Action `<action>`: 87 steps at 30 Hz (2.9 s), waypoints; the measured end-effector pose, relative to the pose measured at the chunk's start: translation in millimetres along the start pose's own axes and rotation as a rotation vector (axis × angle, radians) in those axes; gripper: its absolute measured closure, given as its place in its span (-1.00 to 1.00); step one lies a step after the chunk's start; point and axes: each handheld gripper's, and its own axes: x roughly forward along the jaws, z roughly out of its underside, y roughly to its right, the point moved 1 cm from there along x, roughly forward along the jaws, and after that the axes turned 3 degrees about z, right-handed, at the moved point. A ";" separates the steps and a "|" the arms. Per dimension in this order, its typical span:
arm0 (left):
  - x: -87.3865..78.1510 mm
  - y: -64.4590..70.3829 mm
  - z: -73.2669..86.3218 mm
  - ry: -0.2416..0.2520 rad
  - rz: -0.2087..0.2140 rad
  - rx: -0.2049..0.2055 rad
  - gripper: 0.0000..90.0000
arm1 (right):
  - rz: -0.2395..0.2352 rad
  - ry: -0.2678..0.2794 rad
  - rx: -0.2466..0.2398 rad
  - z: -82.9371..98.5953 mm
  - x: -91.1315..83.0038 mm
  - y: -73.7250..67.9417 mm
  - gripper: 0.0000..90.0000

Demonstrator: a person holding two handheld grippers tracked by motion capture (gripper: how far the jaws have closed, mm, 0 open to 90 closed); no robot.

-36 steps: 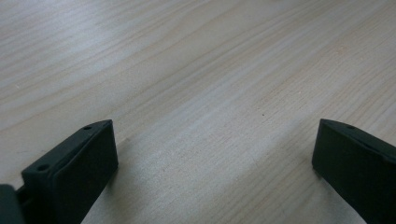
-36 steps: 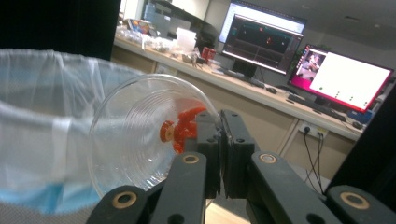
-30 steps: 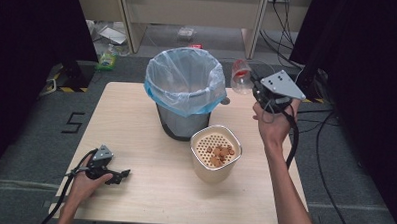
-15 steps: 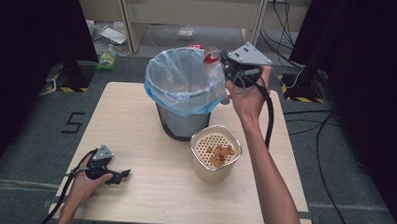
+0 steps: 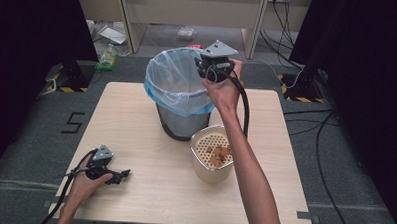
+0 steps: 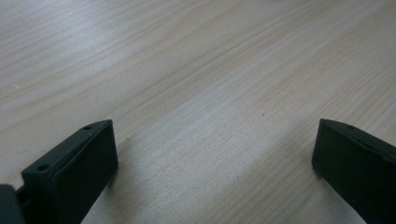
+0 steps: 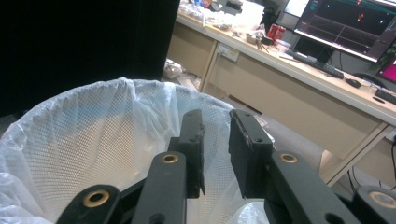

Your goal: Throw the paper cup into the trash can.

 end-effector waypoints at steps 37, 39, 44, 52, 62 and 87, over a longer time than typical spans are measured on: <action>0.0 0.0 0.0 -0.001 0.000 0.000 -1.00 | 0.062 -0.164 0.133 135.6 -110.5 69.8 0.05; 0.0 0.0 0.0 0.000 0.000 0.000 -1.00 | 0.063 -0.184 0.138 147.9 -115.1 70.2 0.04; 0.0 0.1 0.0 -0.001 0.000 -0.001 -1.00 | 0.084 -0.196 0.160 175.8 -127.7 70.5 0.00; 0.1 0.1 0.0 0.000 0.000 -0.001 -1.00 | 0.067 -0.248 0.197 226.1 -142.2 59.5 -0.03; 0.0 0.1 0.0 0.001 0.000 -0.001 -1.00 | 0.055 -0.304 0.246 273.5 -152.2 45.7 -0.07; 0.1 0.0 0.0 0.000 0.000 0.000 -1.00 | -0.061 -0.508 0.201 332.4 -136.7 -3.1 -0.23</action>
